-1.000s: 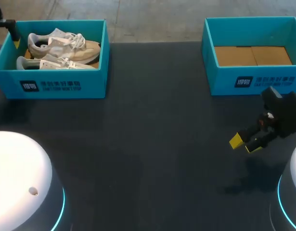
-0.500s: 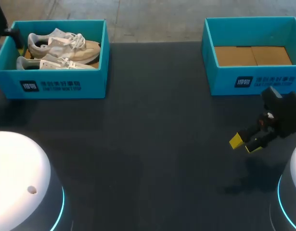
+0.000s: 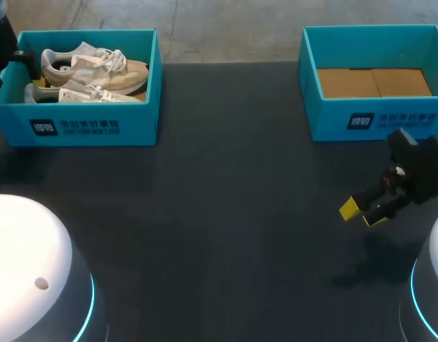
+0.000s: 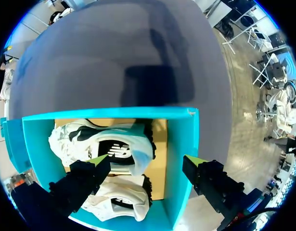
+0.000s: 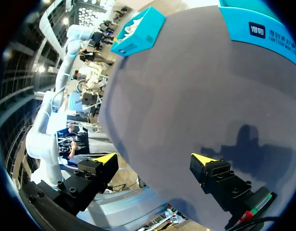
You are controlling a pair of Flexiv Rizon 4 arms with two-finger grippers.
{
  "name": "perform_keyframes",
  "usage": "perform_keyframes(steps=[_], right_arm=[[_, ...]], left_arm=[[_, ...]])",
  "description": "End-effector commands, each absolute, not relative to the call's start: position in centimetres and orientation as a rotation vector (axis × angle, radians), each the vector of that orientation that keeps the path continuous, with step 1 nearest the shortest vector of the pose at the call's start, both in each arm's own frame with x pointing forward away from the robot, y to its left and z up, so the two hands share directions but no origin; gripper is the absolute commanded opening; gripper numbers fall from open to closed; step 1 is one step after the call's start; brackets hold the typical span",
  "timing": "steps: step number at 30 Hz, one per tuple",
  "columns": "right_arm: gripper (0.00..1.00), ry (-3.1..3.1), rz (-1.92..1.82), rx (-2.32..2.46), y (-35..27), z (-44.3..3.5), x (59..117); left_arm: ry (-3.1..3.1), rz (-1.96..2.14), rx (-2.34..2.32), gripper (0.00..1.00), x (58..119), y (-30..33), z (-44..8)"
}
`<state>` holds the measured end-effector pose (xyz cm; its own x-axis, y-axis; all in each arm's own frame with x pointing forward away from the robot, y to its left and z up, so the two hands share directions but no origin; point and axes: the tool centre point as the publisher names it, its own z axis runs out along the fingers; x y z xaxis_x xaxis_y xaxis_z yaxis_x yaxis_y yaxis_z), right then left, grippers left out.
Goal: Take the shoe out of the shoebox, open the shoe tongue, remove and reinsert the insole, then place the shoe into the shoebox
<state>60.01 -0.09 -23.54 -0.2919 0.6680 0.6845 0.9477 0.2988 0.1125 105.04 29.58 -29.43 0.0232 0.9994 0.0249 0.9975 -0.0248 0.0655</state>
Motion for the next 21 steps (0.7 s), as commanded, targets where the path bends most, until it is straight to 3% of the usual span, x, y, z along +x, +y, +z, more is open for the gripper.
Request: perform_keyframes(steps=[1, 18, 21], right_arm=[[1.00, -2.051, -0.702, -1.436, -0.1, -23.5, 59.9], [1.00, -2.051, -0.702, -1.436, -0.1, -23.5, 59.9], [1.00, -2.051, -0.702, -1.436, -0.1, -23.5, 59.9]], left_arm=[[2.178, 0.085, 2.235, 1.00, 106.0, 29.5, -29.9], [2.177, 0.051, 2.254, 0.97, 106.3, 29.0, -32.2], [2.178, 0.053, 2.257, 0.89, 106.3, 29.0, -32.4]])
